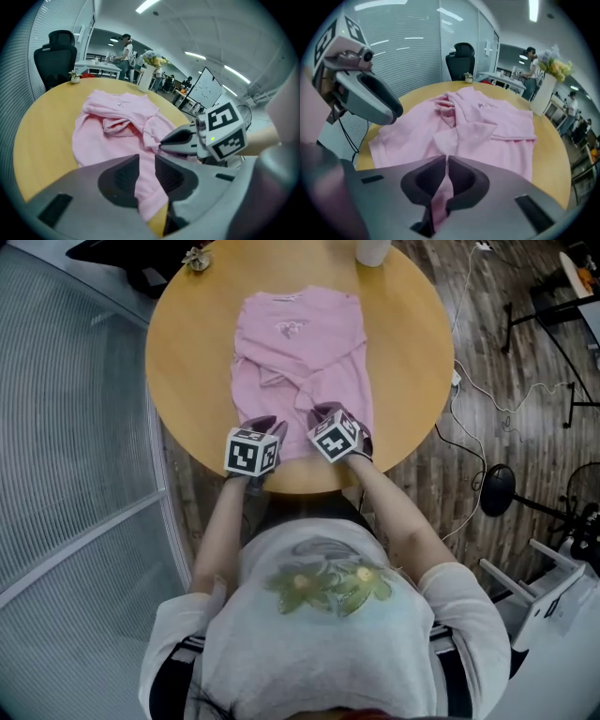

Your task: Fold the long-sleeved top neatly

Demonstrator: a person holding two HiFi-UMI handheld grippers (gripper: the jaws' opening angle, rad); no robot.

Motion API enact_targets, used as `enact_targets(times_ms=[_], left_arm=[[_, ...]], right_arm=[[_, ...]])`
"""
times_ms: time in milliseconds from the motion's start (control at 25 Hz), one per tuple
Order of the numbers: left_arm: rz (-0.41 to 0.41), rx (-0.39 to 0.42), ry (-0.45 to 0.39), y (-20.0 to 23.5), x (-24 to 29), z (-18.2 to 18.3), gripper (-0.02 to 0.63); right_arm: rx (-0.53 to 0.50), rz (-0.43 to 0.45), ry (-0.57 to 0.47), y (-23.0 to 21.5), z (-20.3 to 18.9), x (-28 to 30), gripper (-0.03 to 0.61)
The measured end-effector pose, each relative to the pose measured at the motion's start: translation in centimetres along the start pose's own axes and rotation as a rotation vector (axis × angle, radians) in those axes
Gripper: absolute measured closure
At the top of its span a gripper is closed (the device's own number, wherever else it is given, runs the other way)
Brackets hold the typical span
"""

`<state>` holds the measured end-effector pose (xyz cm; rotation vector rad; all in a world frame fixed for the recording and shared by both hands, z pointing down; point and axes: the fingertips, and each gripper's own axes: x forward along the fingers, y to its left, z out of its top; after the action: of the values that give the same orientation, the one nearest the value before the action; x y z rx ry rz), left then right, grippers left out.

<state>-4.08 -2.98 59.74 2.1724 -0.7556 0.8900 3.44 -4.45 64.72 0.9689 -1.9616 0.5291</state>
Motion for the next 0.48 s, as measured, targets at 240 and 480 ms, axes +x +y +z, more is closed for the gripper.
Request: enact_targets(times_ms=[240,480], left_arm=[[0.025,-0.04,0.0,2.0,-0.9,-0.6,0.528],[0.143,0.125,-0.011,4.0,0.4,2.8,0.485]], right_arm=[[-0.083,-0.07,-0.155,-4.8,3.2,-6.9,0.551],[-0.12,-0.159,-0.358,-9.1,8.9,-15.0,0.552]])
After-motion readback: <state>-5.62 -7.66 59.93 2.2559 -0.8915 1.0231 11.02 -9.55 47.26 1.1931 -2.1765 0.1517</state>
